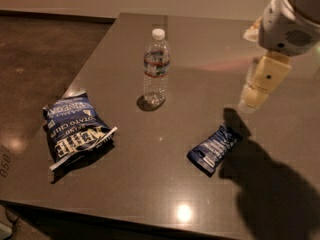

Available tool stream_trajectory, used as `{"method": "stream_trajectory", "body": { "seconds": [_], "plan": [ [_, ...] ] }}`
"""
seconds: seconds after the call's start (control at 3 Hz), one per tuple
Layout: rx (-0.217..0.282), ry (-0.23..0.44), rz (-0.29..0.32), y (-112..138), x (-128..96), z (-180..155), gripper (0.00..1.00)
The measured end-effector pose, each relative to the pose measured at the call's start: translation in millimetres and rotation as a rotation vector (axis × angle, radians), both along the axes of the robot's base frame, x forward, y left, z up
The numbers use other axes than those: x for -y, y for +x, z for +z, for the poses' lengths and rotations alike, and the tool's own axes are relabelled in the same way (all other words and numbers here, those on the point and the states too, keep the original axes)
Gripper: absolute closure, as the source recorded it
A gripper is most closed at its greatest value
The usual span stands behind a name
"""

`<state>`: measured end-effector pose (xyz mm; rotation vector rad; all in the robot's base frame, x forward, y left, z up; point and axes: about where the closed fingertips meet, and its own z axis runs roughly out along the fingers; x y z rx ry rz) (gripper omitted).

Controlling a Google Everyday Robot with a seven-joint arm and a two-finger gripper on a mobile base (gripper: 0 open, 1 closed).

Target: Knock water bottle over

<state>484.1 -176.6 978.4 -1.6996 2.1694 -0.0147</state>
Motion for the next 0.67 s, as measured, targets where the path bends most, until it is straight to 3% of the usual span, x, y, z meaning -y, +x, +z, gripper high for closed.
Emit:
{"method": "stream_trajectory", "body": {
  "seconds": [0.33,0.67],
  "plan": [
    [0.004,0.086,-0.039,28.0,-16.4,-9.4,0.0],
    [0.033,0.213,-0.088,61.6,-39.0,-19.2,0.0]
  ]
}}
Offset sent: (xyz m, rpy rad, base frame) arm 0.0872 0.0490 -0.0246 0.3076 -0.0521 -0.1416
